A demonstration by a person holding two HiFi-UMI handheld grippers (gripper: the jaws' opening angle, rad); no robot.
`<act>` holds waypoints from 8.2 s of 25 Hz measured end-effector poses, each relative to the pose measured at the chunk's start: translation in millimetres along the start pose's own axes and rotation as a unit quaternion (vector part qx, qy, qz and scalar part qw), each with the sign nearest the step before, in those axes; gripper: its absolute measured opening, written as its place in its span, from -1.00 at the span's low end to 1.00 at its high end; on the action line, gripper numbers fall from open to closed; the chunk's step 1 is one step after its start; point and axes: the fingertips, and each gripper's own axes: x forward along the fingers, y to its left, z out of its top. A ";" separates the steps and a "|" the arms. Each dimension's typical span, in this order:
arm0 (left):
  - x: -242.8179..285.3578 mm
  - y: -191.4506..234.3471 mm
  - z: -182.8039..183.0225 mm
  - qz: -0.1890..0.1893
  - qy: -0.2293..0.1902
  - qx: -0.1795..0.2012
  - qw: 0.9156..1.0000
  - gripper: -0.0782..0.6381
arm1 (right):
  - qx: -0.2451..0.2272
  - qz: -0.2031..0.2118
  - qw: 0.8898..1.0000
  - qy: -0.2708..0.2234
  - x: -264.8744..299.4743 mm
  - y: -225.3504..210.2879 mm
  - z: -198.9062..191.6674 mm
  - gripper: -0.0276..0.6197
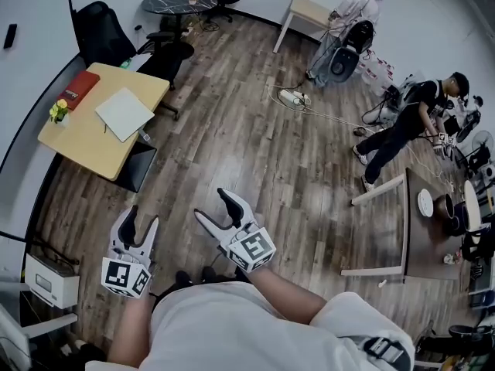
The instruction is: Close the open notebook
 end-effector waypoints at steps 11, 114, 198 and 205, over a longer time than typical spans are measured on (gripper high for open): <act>1.9 -3.6 -14.0 0.002 0.009 -0.004 1.000 -0.17 | 0.003 -0.025 1.000 0.014 -11.1 -13.9 -17.3 0.09; 324.5 430.6 -89.0 0.377 0.059 -0.102 0.919 -0.22 | 0.464 0.380 0.605 0.524 579.7 -283.8 -311.3 0.08; 302.4 539.8 -131.5 0.068 0.322 0.152 0.932 -0.72 | 0.271 0.385 0.841 0.266 705.7 -264.9 -134.6 -0.84; 309.3 570.4 -120.6 0.079 0.309 0.130 0.939 -0.73 | 0.097 0.342 0.918 0.175 738.0 -276.0 -114.9 -0.84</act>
